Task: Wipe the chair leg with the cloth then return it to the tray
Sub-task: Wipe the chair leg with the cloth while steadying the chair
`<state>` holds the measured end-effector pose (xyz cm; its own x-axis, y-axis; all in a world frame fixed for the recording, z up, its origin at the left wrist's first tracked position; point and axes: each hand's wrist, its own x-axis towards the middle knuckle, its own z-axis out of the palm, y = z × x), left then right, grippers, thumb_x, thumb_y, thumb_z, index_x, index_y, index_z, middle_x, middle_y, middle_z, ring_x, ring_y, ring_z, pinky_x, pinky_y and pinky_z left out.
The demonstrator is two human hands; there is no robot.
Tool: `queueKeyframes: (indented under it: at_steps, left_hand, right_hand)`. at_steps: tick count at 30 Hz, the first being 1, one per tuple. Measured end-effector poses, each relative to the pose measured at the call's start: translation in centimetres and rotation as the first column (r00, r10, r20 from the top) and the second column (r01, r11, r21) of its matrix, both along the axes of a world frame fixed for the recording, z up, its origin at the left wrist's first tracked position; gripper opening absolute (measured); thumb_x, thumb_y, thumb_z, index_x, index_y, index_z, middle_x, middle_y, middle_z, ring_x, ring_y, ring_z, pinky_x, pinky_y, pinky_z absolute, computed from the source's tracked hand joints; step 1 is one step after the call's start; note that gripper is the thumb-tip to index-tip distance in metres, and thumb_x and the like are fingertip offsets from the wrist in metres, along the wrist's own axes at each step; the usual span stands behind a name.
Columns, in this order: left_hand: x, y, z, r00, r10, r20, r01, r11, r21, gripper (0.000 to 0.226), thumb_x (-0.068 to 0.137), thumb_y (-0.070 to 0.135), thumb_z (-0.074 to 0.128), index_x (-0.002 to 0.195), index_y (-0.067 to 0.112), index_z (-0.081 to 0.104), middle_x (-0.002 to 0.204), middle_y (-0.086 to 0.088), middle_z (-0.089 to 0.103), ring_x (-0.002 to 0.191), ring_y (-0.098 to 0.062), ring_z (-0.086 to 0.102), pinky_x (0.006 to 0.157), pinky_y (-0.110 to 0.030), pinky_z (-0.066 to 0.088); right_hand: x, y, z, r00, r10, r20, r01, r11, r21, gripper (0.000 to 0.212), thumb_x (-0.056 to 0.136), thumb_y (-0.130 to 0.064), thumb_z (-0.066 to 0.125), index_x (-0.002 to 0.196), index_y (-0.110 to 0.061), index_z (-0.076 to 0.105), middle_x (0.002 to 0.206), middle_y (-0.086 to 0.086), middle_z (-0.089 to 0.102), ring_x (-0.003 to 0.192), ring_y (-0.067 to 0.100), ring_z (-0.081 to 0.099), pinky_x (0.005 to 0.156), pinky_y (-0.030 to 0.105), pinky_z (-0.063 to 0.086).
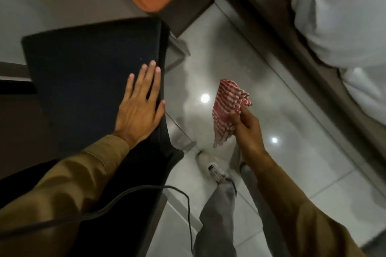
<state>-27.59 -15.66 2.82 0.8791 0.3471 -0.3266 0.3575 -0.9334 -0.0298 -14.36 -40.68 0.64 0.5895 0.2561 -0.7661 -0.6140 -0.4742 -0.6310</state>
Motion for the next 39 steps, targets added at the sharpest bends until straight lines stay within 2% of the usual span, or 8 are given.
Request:
queueKeyframes:
  at_steps: [11,16,18,21,25,27,32,39]
  left_hand:
    - [-0.8,-2.7,-8.5,0.973,-0.135,0.190,0.118,0.988,0.099,0.084,0.114,0.055,0.032,0.173,0.004,0.001,0.182,-0.022,0.009,0.171,-0.039,0.010,0.140,-0.055,0.003]
    - [-1.7,-2.6,-9.1,0.958,-0.169,0.233,0.152,0.984,0.088,0.086,0.113,0.055,0.035,0.173,0.002,0.002,0.181,-0.025,0.009,0.170,-0.041,0.009,0.141,-0.049,-0.003]
    - [-2.3,-2.9,-9.1,0.960,-0.161,0.229,0.149,0.987,0.066,0.086,0.113,0.054,0.034,0.173,0.002,0.002,0.181,-0.025,0.011,0.170,-0.041,0.010,0.141,-0.050,-0.002]
    - [-2.7,-3.4,-9.3,0.956,-0.154,0.248,0.132,0.986,0.102,0.083,0.113,0.051,0.033,0.172,-0.001,0.008,0.180,-0.026,0.017,0.169,-0.042,0.016,0.141,-0.052,0.003]
    - [-2.6,-3.5,-9.4,0.945,-0.139,0.295,0.116,0.989,0.094,0.084,0.111,0.050,0.033,0.169,-0.008,0.014,0.178,-0.028,0.022,0.168,-0.043,0.020,0.141,-0.052,0.005]
    - [-2.7,-3.5,-9.5,0.944,-0.132,0.304,0.110,0.990,0.089,0.084,0.111,0.050,0.032,0.168,-0.009,0.014,0.177,-0.029,0.023,0.167,-0.043,0.021,0.141,-0.052,0.004]
    - [-2.4,-3.7,-9.7,0.930,-0.108,0.350,0.088,0.994,0.072,0.082,0.109,0.047,0.035,0.166,-0.009,0.016,0.174,-0.032,0.028,0.164,-0.046,0.023,0.139,-0.051,0.002]
    - [-2.5,-3.4,-10.2,0.917,-0.092,0.388,0.073,0.995,0.063,0.080,0.107,0.045,0.032,0.167,-0.006,0.019,0.175,-0.028,0.029,0.165,-0.044,0.025,0.139,-0.053,0.005]
  right_hand:
    - [-11.2,-8.0,-8.9,0.995,-0.094,-0.030,0.086,0.976,-0.202,0.031,0.108,-0.025,0.053,0.139,-0.026,0.061,0.129,-0.005,0.068,0.123,0.020,0.065,0.108,0.049,0.057]
    - [-13.8,-7.0,-9.5,0.996,-0.086,-0.034,0.078,0.978,-0.194,0.021,0.108,-0.015,0.054,0.118,-0.029,0.066,0.100,-0.012,0.075,0.090,-0.004,0.072,0.065,0.016,0.061]
    - [-14.9,-5.9,-8.6,0.996,-0.081,-0.036,0.073,0.980,-0.183,0.027,0.106,-0.003,0.052,0.106,-0.023,0.070,0.097,0.016,0.075,0.093,0.016,0.064,0.067,0.026,0.058]
    - [-17.2,-4.1,-6.8,0.998,0.015,-0.068,-0.021,0.996,-0.084,0.030,0.107,0.001,0.050,0.100,-0.019,0.071,0.085,0.013,0.073,0.084,0.029,0.068,0.067,0.034,0.058]
    - [-20.0,-1.3,-5.2,0.977,0.166,-0.135,-0.153,0.983,0.106,0.040,0.112,-0.004,0.041,0.145,-0.015,0.060,0.129,-0.010,0.073,0.120,-0.008,0.067,0.104,0.020,0.055]
    - [-20.8,-0.8,-5.8,0.990,0.094,-0.109,-0.081,0.989,0.123,0.046,0.110,0.003,0.040,0.151,-0.011,0.055,0.147,-0.003,0.065,0.140,0.011,0.059,0.120,0.037,0.048]
    - [-21.6,0.0,-11.8,0.996,0.042,-0.074,-0.044,0.998,-0.033,0.031,0.106,0.003,0.051,0.127,-0.001,0.074,0.124,0.014,0.077,0.121,0.028,0.071,0.106,0.053,0.057]
    - [-20.2,0.4,-21.6,0.960,0.115,-0.255,-0.153,0.979,-0.135,0.037,0.102,0.008,0.048,0.135,0.002,0.066,0.130,0.030,0.070,0.124,0.048,0.065,0.110,0.055,0.052]
